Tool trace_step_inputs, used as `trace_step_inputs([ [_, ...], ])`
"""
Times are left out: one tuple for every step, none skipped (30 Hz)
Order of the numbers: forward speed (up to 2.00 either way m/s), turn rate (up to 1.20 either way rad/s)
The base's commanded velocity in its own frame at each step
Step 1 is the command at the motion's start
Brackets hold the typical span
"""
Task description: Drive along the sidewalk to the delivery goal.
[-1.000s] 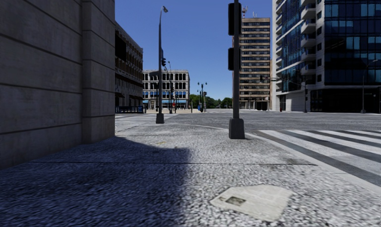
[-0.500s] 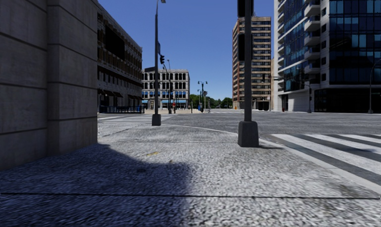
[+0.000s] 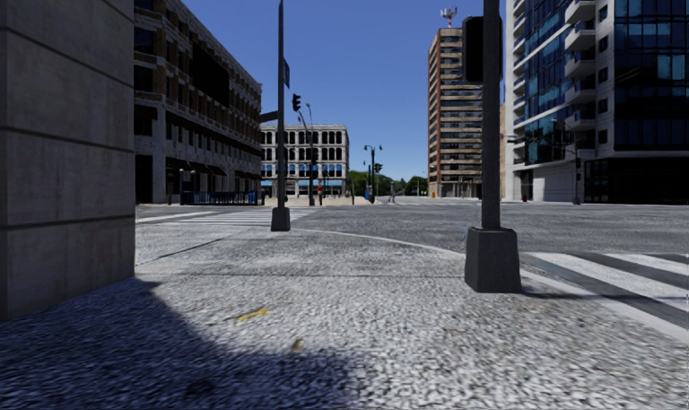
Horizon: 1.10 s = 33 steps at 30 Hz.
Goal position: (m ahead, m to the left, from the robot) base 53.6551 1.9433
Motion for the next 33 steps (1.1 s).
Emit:
trace_step_inputs([
  [2.00,0.26],
  [2.00,0.29],
  [2.00,0.34],
  [2.00,0.34],
  [2.00,0.37],
  [2.00,0.38],
  [2.00,0.38],
  [2.00,0.38],
  [2.00,0.38],
  [2.00,0.39],
  [2.00,0.39],
  [2.00,0.39],
  [2.00,0.39],
  [2.00,0.39],
  [2.00,0.39],
  [2.00,0.39],
  [2.00,0.39],
  [2.00,0.39],
  [2.00,0.39],
  [2.00,0.39],
  [2.00,0.39],
  [2.00,0.39],
  [2.00,0.39],
  [2.00,0.39],
  [2.00,0.39],
  [2.00,0.39],
  [2.00,0.39],
  [2.00,0.39],
  [2.00,0.39],
  [2.00,0.39],
  [2.00,0.39],
  [2.00,0.39],
  [2.00,0.39],
])
